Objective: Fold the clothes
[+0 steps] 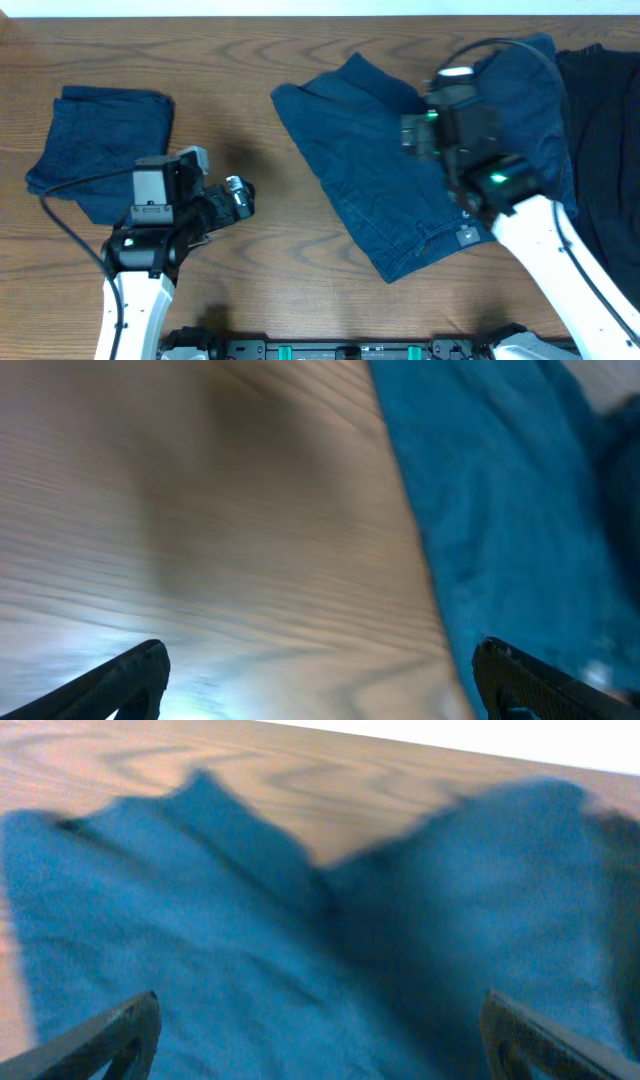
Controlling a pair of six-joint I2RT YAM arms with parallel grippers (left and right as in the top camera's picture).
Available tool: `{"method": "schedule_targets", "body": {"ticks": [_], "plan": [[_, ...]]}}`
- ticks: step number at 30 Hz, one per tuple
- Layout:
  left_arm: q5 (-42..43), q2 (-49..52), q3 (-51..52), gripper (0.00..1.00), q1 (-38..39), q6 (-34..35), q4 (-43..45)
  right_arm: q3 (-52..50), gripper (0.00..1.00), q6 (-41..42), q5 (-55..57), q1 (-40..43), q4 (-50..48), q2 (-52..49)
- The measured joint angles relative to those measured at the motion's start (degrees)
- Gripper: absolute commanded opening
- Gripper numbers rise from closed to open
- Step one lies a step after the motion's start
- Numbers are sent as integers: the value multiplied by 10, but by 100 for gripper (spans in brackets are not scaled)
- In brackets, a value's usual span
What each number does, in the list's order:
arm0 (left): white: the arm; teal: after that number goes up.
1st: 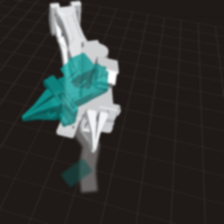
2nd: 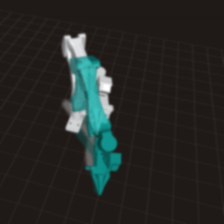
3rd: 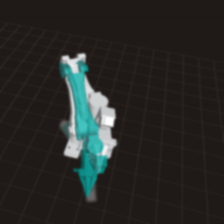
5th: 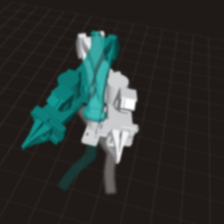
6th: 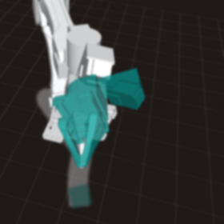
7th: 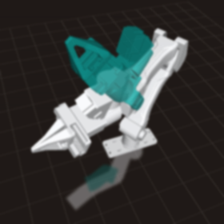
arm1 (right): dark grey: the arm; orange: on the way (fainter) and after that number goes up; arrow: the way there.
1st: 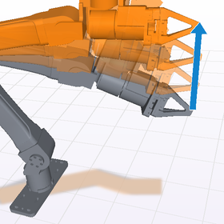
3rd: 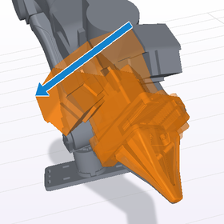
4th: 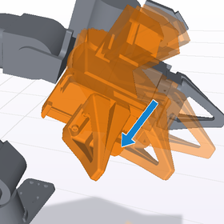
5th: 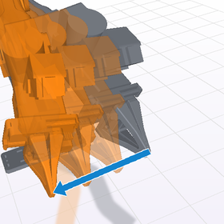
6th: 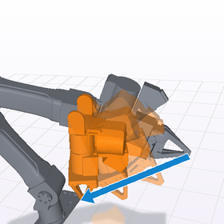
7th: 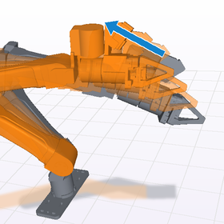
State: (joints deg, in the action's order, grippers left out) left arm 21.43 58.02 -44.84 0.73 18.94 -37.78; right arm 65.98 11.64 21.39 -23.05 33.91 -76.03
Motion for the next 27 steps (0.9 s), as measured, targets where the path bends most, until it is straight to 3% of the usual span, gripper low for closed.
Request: {"method": "schedule_targets", "body": {"ticks": [12, 21, 27], "plan": [[53, 166, 1, 99, 191, 182, 32, 0, 99, 19, -29, 111, 88, 43], [57, 304, 3, 99, 365, 306, 227, 0, 99, 21, -48, 120, 109, 43], [63, 374, 1, 99, 425, 395, 328, 0, 99, 21, -52, 120, 116, 43]]}}
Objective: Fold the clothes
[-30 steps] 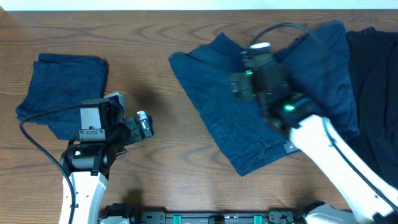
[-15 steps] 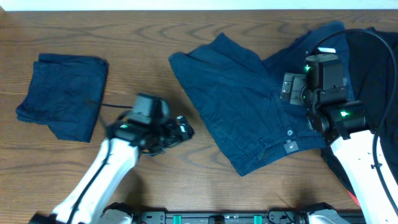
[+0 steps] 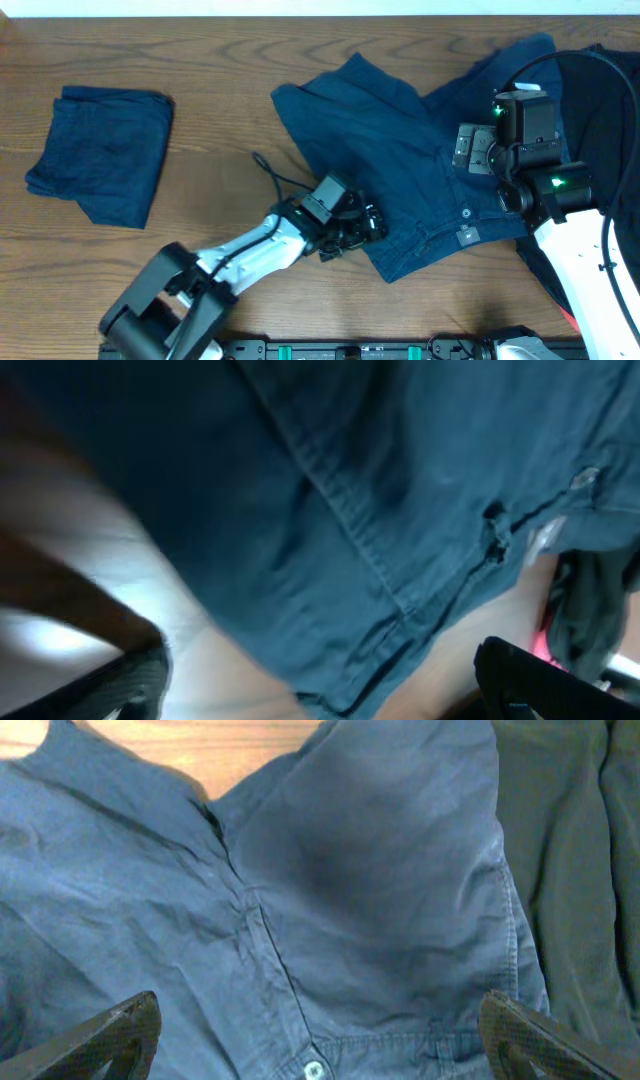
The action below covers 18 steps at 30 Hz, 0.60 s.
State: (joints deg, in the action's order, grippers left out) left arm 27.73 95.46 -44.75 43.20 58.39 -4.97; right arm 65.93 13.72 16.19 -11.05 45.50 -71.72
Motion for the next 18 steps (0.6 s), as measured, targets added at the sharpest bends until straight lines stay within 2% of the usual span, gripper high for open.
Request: {"method": "schedule_targets", "body": {"ticks": [1, 3, 5, 9, 11, 13, 14, 18], "plan": [[0, 6, -2, 98, 7, 19, 12, 0, 99, 0, 0, 0, 2, 0], [6, 17, -6, 91, 16, 49, 28, 0, 99, 1, 0, 0, 5, 0], [10, 29, -10, 79, 26, 77, 47, 0, 99, 2, -1, 0, 6, 0], [17, 46, -10, 70, 49, 112, 77, 0, 99, 2, -1, 0, 6, 0], [20, 50, -10, 48, 57, 124, 83, 0, 99, 2, -2, 0, 6, 0], [20, 57, -7, 14, 63, 130, 82, 0, 99, 2, -1, 0, 6, 0], [19, 60, -6, 6, 64, 129, 78, 0, 99, 2, -1, 0, 6, 0], [21, 64, -1, 6, 59, 124, 59, 0, 99, 3, -1, 0, 7, 0]]}}
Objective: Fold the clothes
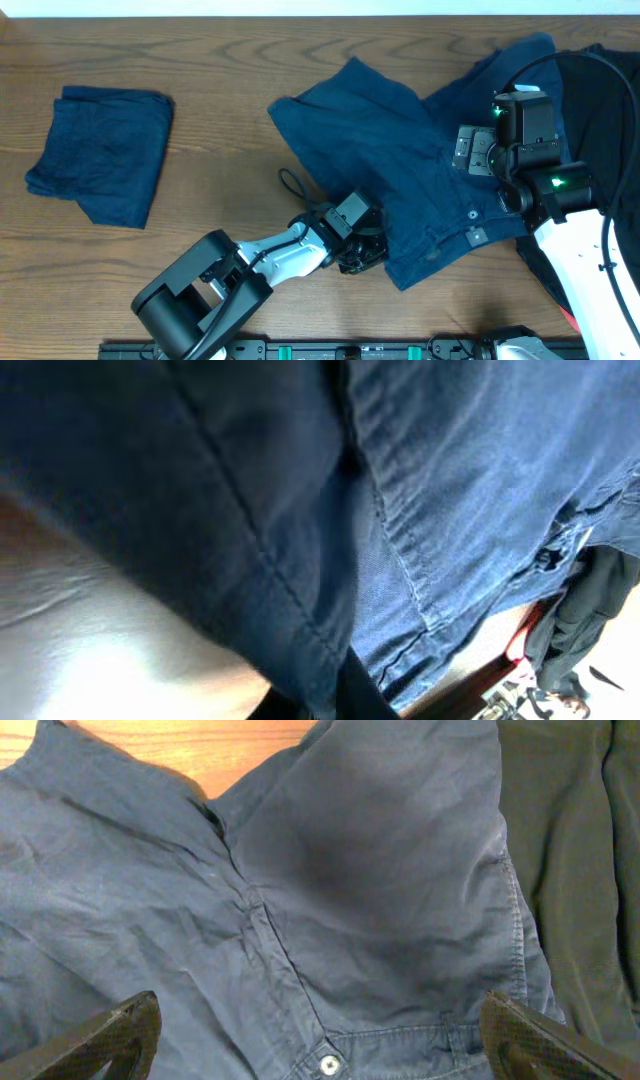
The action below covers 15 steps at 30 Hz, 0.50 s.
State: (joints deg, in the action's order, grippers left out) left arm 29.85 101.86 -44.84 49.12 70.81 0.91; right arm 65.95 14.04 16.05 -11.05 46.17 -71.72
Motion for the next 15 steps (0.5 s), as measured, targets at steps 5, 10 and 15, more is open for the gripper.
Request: {"method": "schedule_targets", "body": {"ticks": [5, 10, 15], "plan": [[17, -14, -5, 6, -48, -50, -83, 0, 99, 0, 0, 3, 3, 0], [12, -44, -5, 6, -196, -171, -180, 0, 99, 0, 0, 19, 18, 0], [-4, -87, -22, 5, -405, -285, -200, 0, 99, 0, 0, 31, 40, 0]]}}
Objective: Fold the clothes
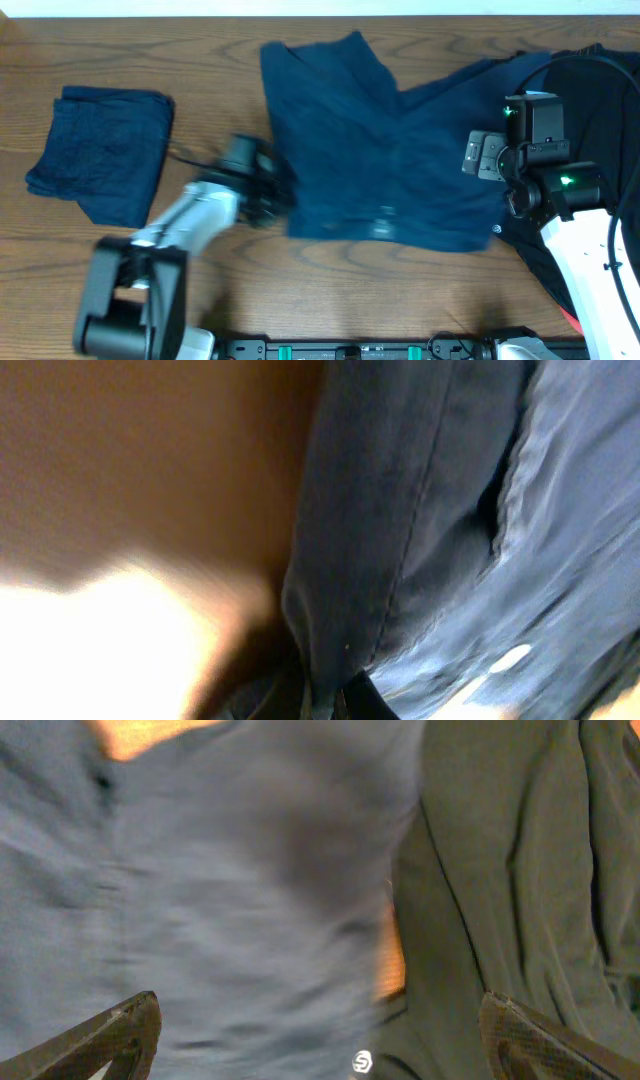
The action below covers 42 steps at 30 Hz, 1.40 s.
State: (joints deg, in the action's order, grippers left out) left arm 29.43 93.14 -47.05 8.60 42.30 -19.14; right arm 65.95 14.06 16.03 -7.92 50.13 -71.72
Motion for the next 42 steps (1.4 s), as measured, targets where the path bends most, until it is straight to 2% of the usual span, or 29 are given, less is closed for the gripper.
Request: {"method": "schedule_targets", "body": {"ticks": [2, 3, 5, 6, 9, 11, 15, 19, 24, 31, 36, 42], "plan": [[-3, -14, -27, 6, -76, -23, -2, 0, 99, 0, -1, 4, 12, 0], [-1, -19, -43, 13, -108, -32, -3, 0, 99, 3, -1, 6, 18, 0], [8, -31, -81, 43, -168, -48, -5, 0, 99, 8, -1, 13, 27, 0], [21, -38, -98, 63, -192, -50, -10, 0, 99, 11, -1, 17, 30, 0], [60, -67, -127, 91, -223, -63, -54, 0, 99, 17, -1, 23, 36, 0], [80, -82, -128, 98, -214, -80, -111, 0, 99, 19, -2, 28, 39, 0], [96, -83, -124, 99, -161, -111, -259, 0, 99, 21, -2, 31, 47, 0], [95, -81, -106, 96, -86, -127, -297, 0, 99, 21, -2, 31, 49, 0], [95, -81, -58, 84, 27, -102, -218, 0, 99, 21, -2, 31, 54, 0], [81, -81, 26, 75, 157, 23, -74, 0, 99, 21, -2, 34, 63, 0], [73, -81, 59, 74, 218, 92, 17, 0, 99, 21, -2, 46, 64, 0], [22, -81, 60, 74, 287, 152, 34, 0, 99, 21, -2, 49, 69, 0]]}}
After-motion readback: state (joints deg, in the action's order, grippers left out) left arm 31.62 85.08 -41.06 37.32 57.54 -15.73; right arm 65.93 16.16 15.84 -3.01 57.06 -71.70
